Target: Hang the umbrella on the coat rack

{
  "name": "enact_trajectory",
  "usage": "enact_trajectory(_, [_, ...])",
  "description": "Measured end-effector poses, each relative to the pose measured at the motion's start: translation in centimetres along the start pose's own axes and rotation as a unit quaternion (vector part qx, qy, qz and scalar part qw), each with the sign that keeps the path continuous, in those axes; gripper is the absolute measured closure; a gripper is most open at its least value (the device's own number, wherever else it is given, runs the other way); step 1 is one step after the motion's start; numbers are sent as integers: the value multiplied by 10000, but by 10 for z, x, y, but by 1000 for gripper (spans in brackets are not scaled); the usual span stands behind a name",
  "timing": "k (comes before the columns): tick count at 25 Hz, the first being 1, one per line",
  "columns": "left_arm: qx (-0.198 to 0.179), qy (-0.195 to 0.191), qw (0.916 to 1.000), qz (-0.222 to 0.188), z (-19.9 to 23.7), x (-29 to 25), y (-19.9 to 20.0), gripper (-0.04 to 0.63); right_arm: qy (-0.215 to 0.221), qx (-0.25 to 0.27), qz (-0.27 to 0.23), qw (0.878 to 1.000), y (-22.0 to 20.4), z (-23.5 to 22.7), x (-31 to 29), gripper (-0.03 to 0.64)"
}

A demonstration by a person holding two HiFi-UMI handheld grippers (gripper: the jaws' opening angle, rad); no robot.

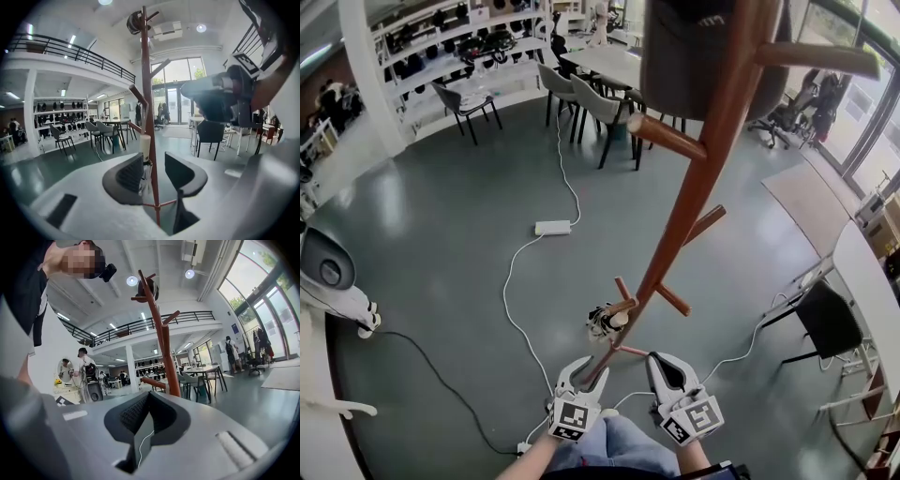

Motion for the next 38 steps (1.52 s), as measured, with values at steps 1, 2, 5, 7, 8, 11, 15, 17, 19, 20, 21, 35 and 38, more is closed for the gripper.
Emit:
enact_trajectory(1, [-17,20,10000,-96,1,7,8,457,-4,-6,-10,10000,0,1,0,609])
enact_trajectory(2, [-42,38,9998,-189,2,12,16,470,-9,-12,-20,10000,1,2,0,609])
enact_trajectory(5, [-151,106,9990,-407,0,26,41,529,-22,-13,-57,10000,6,1,4,609])
enact_trajectory(7, [-206,177,9983,-515,-1,34,53,572,-29,6,-101,9999,11,2,9,609])
enact_trajectory(8, [-219,218,9979,-565,0,38,59,581,-35,14,-132,9999,15,3,12,609])
enact_trajectory(11, [-244,334,9967,-693,5,55,84,595,-78,83,-215,9997,29,6,20,609])
enact_trajectory(15, [-300,439,9945,-905,6,73,114,595,-161,154,-411,9989,47,7,35,609])
enact_trajectory(17, [-416,565,9925,-997,7,82,130,595,-228,159,-510,9983,54,6,44,609])
enact_trajectory(19, [-555,680,9898,-1124,8,89,148,595,-292,165,-580,9978,59,4,50,609])
enact_trajectory(20, [-583,703,9882,-1229,9,93,156,595,-325,169,-607,9975,61,3,52,609])
enact_trajectory(21, [-584,710,9866,-1348,10,95,162,595,-363,174,-631,9972,62,2,55,609])
enact_trajectory(35, [-428,531,9882,-1370,1,107,180,595,-788,280,-739,9938,71,-11,82,609])
enact_trajectory(38, [-456,519,9882,-1364,1,110,181,595,-796,266,-732,9938,71,-10,83,609])
Point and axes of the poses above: the fingertips, and each gripper's own axes: x backward along the fingers, z to its left, y out of its top, the point moved 1 cm from there along x, backward along the fingers, and after that the axes turned 14 degrees about z, right-handed, at the moved point
